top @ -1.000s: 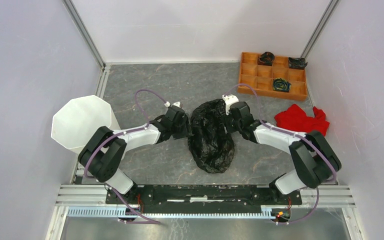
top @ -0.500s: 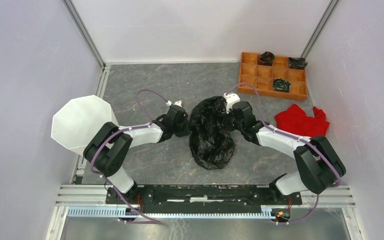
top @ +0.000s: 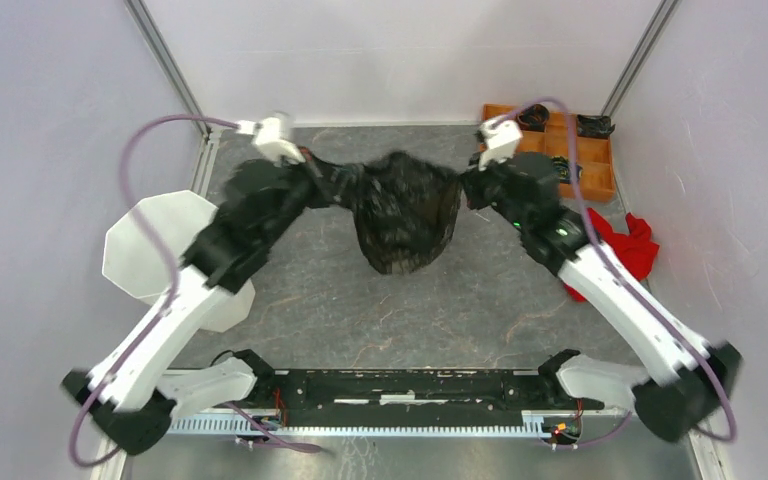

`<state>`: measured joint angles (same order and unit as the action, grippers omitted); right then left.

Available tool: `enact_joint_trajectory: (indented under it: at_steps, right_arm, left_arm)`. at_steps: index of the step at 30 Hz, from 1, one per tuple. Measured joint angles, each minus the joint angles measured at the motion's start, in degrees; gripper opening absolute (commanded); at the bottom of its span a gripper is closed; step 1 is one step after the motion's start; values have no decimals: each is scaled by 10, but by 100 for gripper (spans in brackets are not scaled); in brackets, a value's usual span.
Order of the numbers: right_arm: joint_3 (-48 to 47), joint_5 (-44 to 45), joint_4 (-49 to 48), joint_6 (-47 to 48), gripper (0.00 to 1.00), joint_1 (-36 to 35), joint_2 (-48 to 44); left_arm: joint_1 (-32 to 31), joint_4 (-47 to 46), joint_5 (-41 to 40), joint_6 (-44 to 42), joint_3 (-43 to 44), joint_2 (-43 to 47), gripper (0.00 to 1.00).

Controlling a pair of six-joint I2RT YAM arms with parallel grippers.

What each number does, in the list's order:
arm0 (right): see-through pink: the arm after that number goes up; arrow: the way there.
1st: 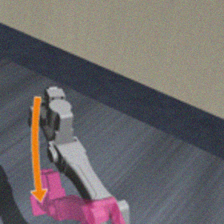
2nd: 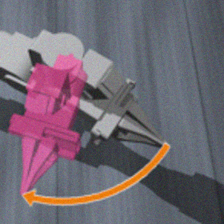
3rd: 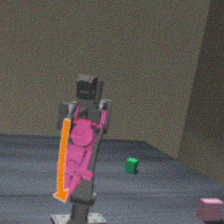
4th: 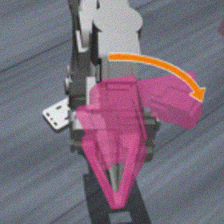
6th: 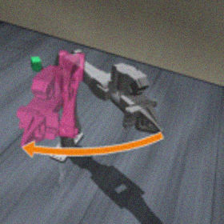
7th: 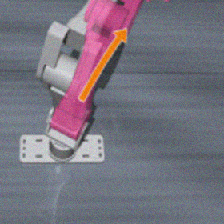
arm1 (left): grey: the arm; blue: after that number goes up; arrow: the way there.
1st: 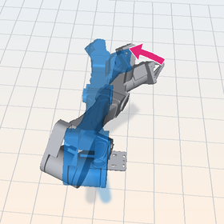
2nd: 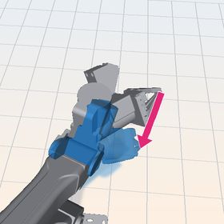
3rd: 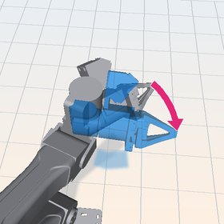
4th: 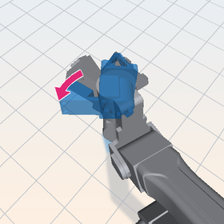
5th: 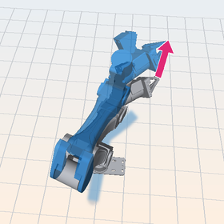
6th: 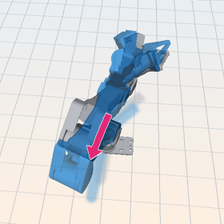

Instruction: Put the trash bags into the trash bin

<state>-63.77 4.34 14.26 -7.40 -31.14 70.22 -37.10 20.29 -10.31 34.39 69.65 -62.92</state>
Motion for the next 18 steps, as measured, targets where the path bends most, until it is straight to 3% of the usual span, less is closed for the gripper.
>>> enact_joint_trajectory:
  at_steps: [4, 9, 14, 18]
  right_arm:
    - [8, -55, -68, -9, 0, -2, -143]
    - [159, -77, -148, -38, 0, -4, -229]
    - [336, -78, -57, -53, 0, -3, -176]
    - [320, -59, 54, -45, 0, -3, -214]
  left_arm:
    - [0, -12, 2, -3, 34, 109, 2]
    - [0, -12, -10, 13, -88, 163, 2]
    - [0, 80, -11, 44, -287, 135, 2]
    - [0, 175, -32, 45, -286, 172, 2]
